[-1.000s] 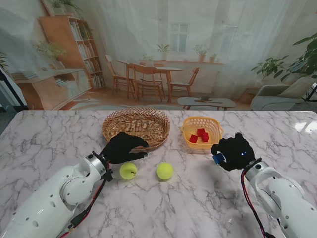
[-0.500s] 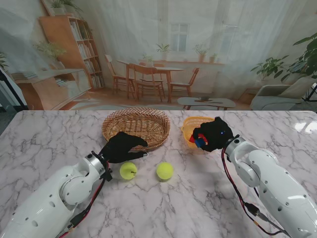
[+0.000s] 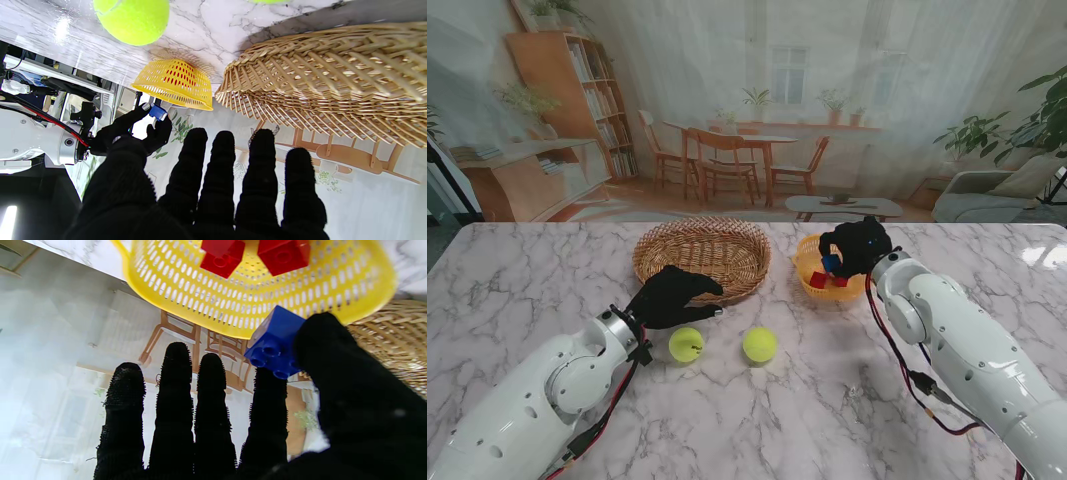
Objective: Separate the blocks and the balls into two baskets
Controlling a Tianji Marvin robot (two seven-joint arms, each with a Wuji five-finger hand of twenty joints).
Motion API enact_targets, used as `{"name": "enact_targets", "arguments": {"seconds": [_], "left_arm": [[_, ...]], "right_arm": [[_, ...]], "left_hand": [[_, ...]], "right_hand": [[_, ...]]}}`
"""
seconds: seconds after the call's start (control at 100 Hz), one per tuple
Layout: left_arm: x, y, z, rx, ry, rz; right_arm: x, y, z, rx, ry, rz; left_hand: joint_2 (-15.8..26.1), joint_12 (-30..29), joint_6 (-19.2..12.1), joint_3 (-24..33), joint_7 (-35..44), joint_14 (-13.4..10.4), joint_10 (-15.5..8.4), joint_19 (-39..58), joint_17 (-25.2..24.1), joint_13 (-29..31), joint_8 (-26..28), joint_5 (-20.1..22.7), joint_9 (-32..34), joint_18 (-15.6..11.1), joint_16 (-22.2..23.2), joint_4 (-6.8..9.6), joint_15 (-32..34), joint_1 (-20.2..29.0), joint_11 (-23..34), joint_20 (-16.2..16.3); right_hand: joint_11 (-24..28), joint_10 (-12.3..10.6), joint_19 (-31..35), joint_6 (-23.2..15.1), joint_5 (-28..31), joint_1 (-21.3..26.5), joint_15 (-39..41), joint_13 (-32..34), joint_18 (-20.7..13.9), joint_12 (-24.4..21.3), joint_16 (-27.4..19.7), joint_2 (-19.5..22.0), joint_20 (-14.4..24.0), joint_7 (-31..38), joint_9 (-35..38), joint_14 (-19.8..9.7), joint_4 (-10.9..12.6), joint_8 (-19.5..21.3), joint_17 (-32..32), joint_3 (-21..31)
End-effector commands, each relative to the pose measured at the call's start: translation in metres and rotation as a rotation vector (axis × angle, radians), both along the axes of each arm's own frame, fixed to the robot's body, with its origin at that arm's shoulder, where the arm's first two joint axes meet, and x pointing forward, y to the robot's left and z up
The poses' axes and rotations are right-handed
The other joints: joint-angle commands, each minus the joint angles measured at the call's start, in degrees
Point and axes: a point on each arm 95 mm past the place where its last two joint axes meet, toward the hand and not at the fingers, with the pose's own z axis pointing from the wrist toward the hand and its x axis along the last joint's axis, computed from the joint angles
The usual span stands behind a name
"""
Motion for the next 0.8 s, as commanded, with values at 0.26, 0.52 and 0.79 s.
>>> {"name": "enact_targets", "arguments": {"seconds": [0.26, 0.52, 0.79], "left_arm": [[-0.001, 0.001, -0.001, 0.01, 0.002, -0.005], [-0.001, 0.001, 0.0, 0.011, -0.003, -0.003], [-0.001, 0.003, 0.0, 0.009, -0.007, 0.003]], "right_arm": [[-0.002, -0.011, -0.01, 0.008, 0.015, -0.075], [-0.011, -0.014, -0.003, 0.098, -0.02, -0.068], [-0.052, 0.002, 0.019, 0.228, -0.049, -0.033]], "left_hand": [[2.69, 0.27, -1.06, -1.49, 0.7, -0.01, -0.58, 1.16, -0.12, 0.96, 0.37, 1.84, 1.38, 0.79, 0.47, -0.81, 1.33, -0.04, 0.52, 0.16], [2.69, 0.26, -1.07, -1.5, 0.7, -0.03, -0.7, 1.13, -0.19, 0.94, 0.37, 1.81, 1.33, 0.81, 0.46, -0.82, 1.32, -0.12, 0.52, 0.13], [2.7, 0.27, -1.04, -1.46, 0.72, 0.0, -0.66, 1.18, -0.13, 0.95, 0.38, 1.83, 1.35, 0.81, 0.46, -0.82, 1.32, -0.08, 0.52, 0.12]], "right_hand": [[-5.38, 3.8, -3.78, 11.27, -5.98, -8.16, -8.65, -9.3, 0.26, -9.0, -8.41, 7.75, -4.67, -16.12, -10.4, 4.63, 5.52, -2.4, -5.07, -0.68], [-3.73, 5.11, -5.27, 15.6, -7.87, -10.92, -10.04, -11.18, 1.37, -10.39, -10.28, 9.61, -7.18, -19.07, -13.84, 5.19, 5.94, -3.67, -6.89, -8.44], [-5.69, 5.21, -6.64, 15.34, -7.44, -11.91, -11.51, -12.12, 2.58, -11.28, -10.7, 13.87, -7.95, -21.36, -12.51, 6.61, 6.97, -4.08, -9.11, -9.3]]}}
